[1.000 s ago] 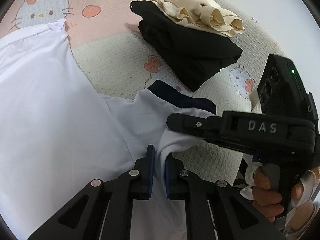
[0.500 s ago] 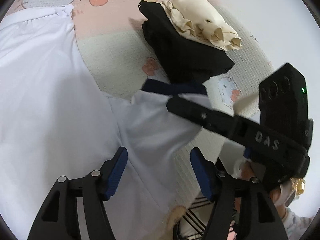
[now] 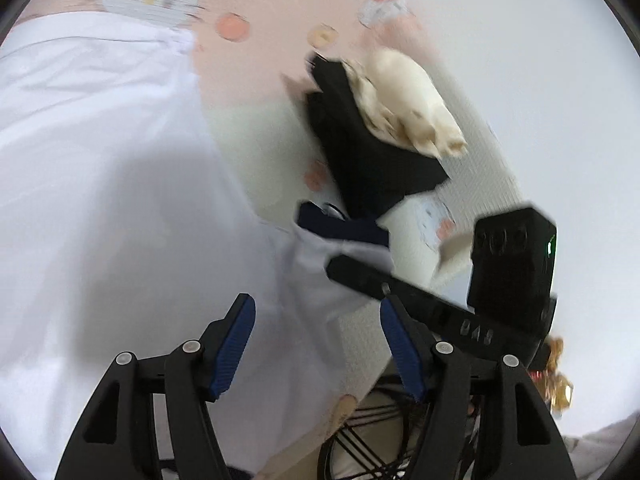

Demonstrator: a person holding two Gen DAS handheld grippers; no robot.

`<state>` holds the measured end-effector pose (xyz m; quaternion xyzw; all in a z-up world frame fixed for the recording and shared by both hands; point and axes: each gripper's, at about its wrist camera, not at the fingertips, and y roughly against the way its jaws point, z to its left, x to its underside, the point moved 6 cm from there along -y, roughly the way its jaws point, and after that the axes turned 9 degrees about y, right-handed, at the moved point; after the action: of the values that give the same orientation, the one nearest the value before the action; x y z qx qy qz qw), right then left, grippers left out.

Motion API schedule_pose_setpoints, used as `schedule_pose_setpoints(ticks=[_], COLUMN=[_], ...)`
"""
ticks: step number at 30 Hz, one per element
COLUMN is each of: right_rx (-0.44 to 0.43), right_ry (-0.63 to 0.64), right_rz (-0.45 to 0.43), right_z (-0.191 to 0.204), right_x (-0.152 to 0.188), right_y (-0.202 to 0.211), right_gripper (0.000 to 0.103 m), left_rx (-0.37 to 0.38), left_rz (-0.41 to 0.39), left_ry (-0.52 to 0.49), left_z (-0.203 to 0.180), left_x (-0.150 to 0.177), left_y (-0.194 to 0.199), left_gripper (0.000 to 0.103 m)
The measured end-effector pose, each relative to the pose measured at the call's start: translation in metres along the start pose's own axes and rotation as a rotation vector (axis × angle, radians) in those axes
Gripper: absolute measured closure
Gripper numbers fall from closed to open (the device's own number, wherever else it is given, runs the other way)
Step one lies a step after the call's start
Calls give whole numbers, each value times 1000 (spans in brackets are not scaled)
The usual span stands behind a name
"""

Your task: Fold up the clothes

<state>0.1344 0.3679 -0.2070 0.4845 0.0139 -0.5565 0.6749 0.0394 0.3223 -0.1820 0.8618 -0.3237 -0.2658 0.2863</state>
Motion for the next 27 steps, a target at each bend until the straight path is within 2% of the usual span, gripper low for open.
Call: schedule_pose_setpoints(ticks=[5,7,12,16,20,25,26,27], right_rx=[-23,-29,-16,6,41,55,56,57], right_ry=[48,63,112,165,203,196,188,181], right_rz=[69,93,131,155,173,158,152,151], right_z=[16,21,30,34,35,34,33,32], right_x=[12,17,28,34,42,42,41,41], right_y=[-23,-30,-36,-40,-44,-42,-41,-39], right_gripper=[94,94,94,94,94,94,93,93], left_rx=[14,47,68,41,85,77,67,47], left_rz=[12,37,83,90,108,96,83,74], left_ry=[48,88,199,183,193,211,207,204], left_z=[6,11,26,27,21,23,25,28], left_x=[-11,-11,-10,-9,-5,1,1,1], left_y=[2,-2,-15,-18,-23,-37,-38,-39], left_gripper=[40,40,40,40,40,41,50,66])
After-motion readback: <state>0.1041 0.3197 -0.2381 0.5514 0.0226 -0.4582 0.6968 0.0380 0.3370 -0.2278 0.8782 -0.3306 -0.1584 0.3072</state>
